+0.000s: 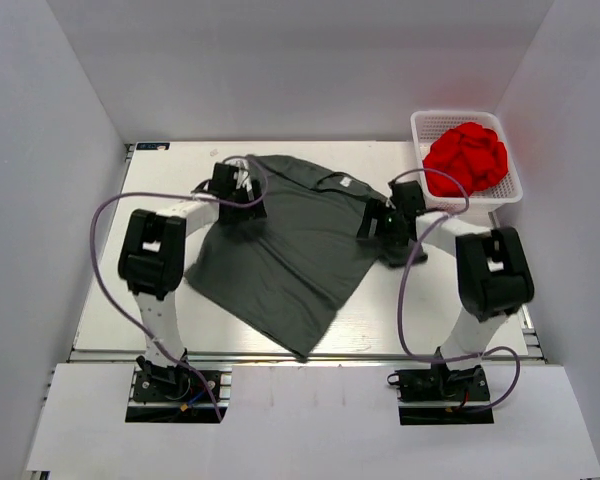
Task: Fold and stack the t-shirts
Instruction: Flatten out the tshirt
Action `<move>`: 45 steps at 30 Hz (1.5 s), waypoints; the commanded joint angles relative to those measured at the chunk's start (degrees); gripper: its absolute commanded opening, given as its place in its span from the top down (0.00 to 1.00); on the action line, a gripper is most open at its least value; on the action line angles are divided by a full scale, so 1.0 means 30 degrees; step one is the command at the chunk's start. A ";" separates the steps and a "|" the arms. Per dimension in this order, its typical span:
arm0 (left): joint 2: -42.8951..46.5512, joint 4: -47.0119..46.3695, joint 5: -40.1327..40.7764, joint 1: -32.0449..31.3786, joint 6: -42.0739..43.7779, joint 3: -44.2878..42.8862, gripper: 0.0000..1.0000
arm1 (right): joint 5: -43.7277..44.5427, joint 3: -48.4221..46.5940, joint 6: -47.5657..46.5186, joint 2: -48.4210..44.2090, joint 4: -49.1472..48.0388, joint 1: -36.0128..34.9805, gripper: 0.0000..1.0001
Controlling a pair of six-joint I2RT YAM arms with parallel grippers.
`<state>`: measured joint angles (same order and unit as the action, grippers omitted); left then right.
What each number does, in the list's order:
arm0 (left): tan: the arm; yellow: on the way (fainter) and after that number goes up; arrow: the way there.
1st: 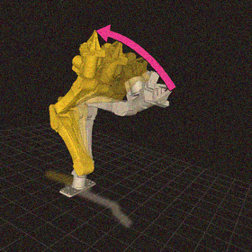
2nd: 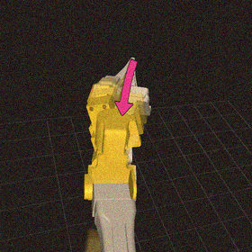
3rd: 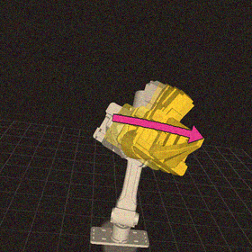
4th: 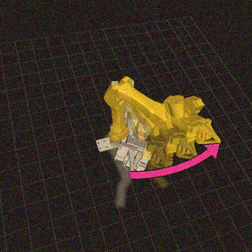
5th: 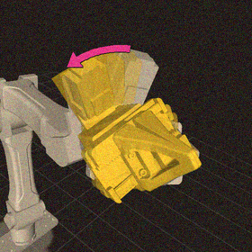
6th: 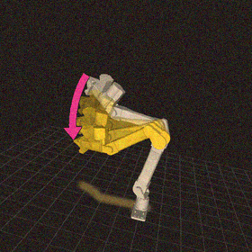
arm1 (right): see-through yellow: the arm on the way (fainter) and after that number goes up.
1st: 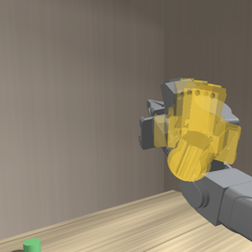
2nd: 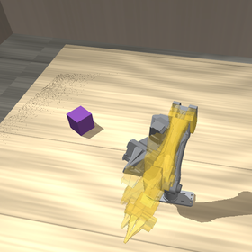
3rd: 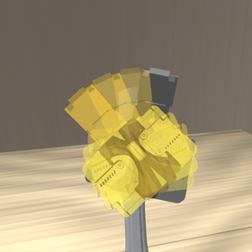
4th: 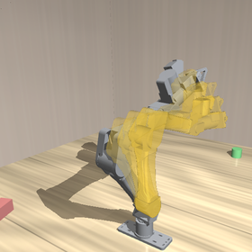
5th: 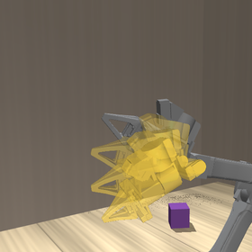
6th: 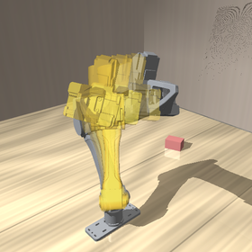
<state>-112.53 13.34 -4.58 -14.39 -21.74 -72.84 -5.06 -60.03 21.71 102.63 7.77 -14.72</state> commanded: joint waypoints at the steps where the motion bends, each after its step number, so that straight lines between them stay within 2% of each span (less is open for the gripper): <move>1: -0.2473 0.1878 0.0945 0.0139 0.1558 -0.3630 0.00 | -0.0947 0.4007 0.1636 -0.1771 0.2829 -0.1153 0.10; 3: -0.4670 0.1880 -0.0891 0.0139 0.2202 -0.6842 0.00 | -0.2724 0.6020 0.1668 -0.4286 0.3557 -0.1594 0.10; 5: -0.6106 0.2347 -0.2363 0.0139 0.3375 -0.9137 0.00 | -0.3699 0.7025 0.1319 -0.5962 0.4555 -0.3146 0.10; 6: -0.7389 0.2581 -0.3733 0.0139 0.3697 -1.1265 0.00 | -0.4487 0.7670 0.0794 -0.6838 0.5109 -0.4049 0.10; 9: -0.8891 0.3606 -0.5293 -0.0035 0.4111 -1.4234 0.00 | -0.6777 0.8290 -0.0177 -0.8335 0.5760 -0.5954 0.10; 11: -0.8664 0.3785 -0.5300 -0.0036 0.4111 -1.4480 0.00 | -0.6986 0.8117 -0.0411 -0.8632 0.5760 -0.7042 0.10; 14: -0.6768 0.2705 -0.4863 -0.0036 0.4285 -1.2757 0.00 | -0.5730 0.6479 -0.1172 -0.8897 0.5789 -0.7397 0.10; 16: -0.5621 0.2701 -0.3839 -0.0036 0.4287 -1.1584 0.00 | -0.4822 0.4225 -0.2167 -0.8956 0.6110 -0.7340 0.10; 19: -0.3278 0.2701 -0.2345 0.0167 0.4287 -1.0295 0.00 | -0.1082 0.1998 -0.2637 -0.8402 0.6230 -0.7164 0.10; 21: -0.1292 0.2701 -0.0852 0.0169 0.3763 -0.8657 0.00 | 0.2693 -0.0316 -0.2173 -0.7524 0.6170 -0.7105 0.10; 24: 0.0678 0.2525 0.1930 0.0169 0.3118 -0.5903 0.00 | 0.4554 -0.3363 -0.1760 -0.5153 0.5965 -0.6784 0.10; 29: 0.3026 0.2525 0.4946 0.0344 0.2412 -0.2183 0.00 | 0.4527 -0.8635 -0.2695 0.0376 0.6898 -0.5963 0.10; 30: 0.3202 0.2931 0.5302 0.0344 0.2064 -0.1944 0.00 | 0.4325 -1.0760 -0.2900 0.1637 0.7395 -0.5614 0.10; 32: 0.3204 0.3373 0.5481 0.0520 0.1652 -0.1328 0.00 | 0.4119 -1.2034 -0.3515 0.2874 0.7750 -0.5232 0.10; 33: 0.3204 0.3374 0.5481 0.0723 0.1650 -0.1123 0.00 | 0.4031 -1.3839 -0.3634 0.4707 0.8332 -0.5143 0.10; 35: 0.2940 0.3111 0.4956 0.0986 0.1445 -0.0857 0.00 | 0.3766 -1.4936 -0.4044 0.5804 0.8803 -0.4616 0.10; 36: 0.2650 0.2792 0.4664 0.0989 0.1445 -0.0654 0.00 | 0.3709 -1.6449 -0.4074 0.7376 0.9154 -0.4441 0.10; 40: 0.1244 0.2378 0.3258 0.1341 0.1445 -0.0855 0.00 | 0.3417 -1.8190 -0.4250 0.9613 0.9364 -0.3038 0.10; 45: -0.0251 0.2759 0.3255 0.2188 0.1093 -0.1033 0.00 | 0.2449 -1.9218 -0.4600 1.0760 0.9159 -0.1513 0.10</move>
<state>-113.21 21.15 6.72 -9.23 -16.88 -74.96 4.08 -113.91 9.58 135.09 34.61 -22.06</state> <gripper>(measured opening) 0.994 0.904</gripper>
